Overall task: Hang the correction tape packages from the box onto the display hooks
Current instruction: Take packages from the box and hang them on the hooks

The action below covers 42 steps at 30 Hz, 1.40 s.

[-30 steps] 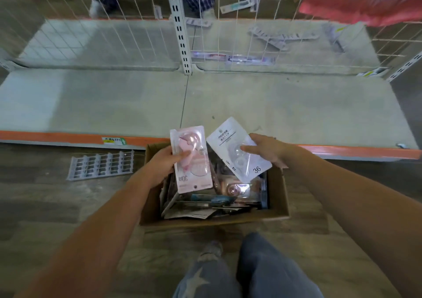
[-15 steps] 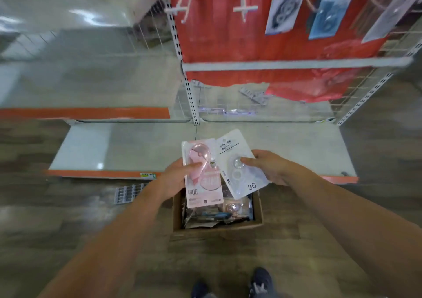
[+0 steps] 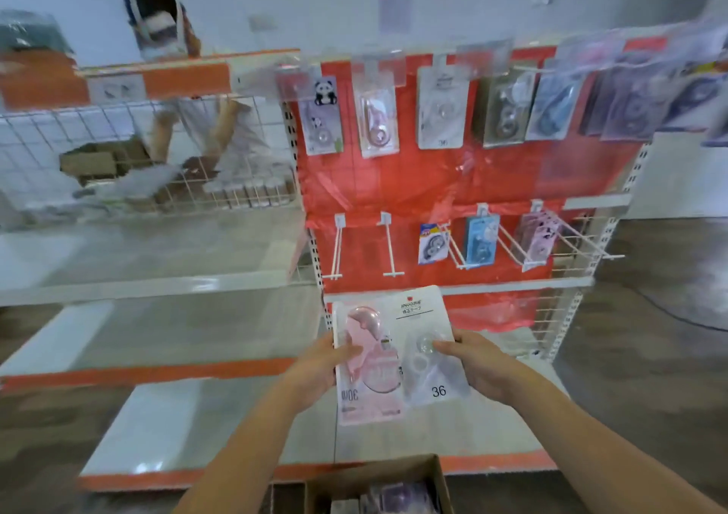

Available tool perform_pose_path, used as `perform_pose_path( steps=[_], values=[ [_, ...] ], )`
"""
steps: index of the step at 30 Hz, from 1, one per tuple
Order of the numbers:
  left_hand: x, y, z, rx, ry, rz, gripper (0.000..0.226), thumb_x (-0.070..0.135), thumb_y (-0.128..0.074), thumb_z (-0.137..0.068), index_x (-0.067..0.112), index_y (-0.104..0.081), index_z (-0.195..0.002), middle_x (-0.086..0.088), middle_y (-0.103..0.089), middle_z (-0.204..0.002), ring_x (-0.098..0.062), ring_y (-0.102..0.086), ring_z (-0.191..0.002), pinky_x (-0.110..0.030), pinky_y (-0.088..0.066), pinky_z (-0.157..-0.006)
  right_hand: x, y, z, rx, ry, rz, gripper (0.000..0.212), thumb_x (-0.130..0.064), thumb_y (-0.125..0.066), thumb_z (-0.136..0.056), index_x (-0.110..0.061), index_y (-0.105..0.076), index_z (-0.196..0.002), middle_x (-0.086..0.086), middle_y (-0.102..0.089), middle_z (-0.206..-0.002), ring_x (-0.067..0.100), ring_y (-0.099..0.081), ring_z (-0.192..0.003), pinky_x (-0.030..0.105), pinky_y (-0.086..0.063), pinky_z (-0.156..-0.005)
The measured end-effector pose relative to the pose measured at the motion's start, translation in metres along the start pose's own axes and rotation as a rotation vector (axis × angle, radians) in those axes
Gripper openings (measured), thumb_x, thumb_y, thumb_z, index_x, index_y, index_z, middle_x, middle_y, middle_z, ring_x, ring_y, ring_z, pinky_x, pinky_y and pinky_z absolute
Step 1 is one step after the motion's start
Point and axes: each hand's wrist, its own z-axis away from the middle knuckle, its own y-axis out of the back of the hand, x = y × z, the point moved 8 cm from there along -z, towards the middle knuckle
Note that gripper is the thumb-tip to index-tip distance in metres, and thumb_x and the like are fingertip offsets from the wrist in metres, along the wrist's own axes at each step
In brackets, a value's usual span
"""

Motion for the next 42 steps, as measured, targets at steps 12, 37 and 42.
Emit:
perform_pose_path(
  steps=[12, 37, 42],
  values=[
    [0.109, -0.024, -0.015, 0.147, -0.325, -0.150, 0.026, 0.027, -0.063, -0.088, 0.018, -0.065, -0.112, 0.001, -0.072, -0.104, -0.020, -0.067, -0.100, -0.035, -0.050, -0.088, -0.114, 0.045, 0.031, 0.244, 0.257, -0.189, 0.022, -0.008, -0.060, -0.088, -0.005, -0.063, -0.110, 0.011, -0.071, -0.101, 0.027, -0.067, -0.087, 0.042, -0.055, -0.078],
    [0.193, -0.068, -0.161, 0.367, -0.461, 0.224, 0.021, 0.016, -0.062, -0.089, 0.013, -0.063, -0.109, -0.006, -0.074, -0.098, -0.027, -0.068, -0.095, -0.045, -0.051, -0.091, -0.293, 0.126, -0.084, 0.174, 0.629, 0.000, 0.024, -0.024, -0.069, -0.084, -0.012, -0.064, -0.105, 0.012, -0.070, -0.106, 0.029, -0.066, -0.100, 0.048, -0.051, -0.093],
    [0.199, -0.060, -0.168, 0.402, -0.448, 0.231, 0.030, 0.017, -0.064, -0.088, 0.009, -0.061, -0.116, -0.010, -0.072, -0.105, -0.031, -0.066, -0.101, -0.044, -0.052, -0.090, -0.299, 0.130, -0.086, 0.229, 0.653, 0.028, 0.028, -0.027, -0.071, -0.083, -0.014, -0.064, -0.106, 0.008, -0.071, -0.104, 0.027, -0.066, -0.099, 0.046, -0.052, -0.092]
  ],
)
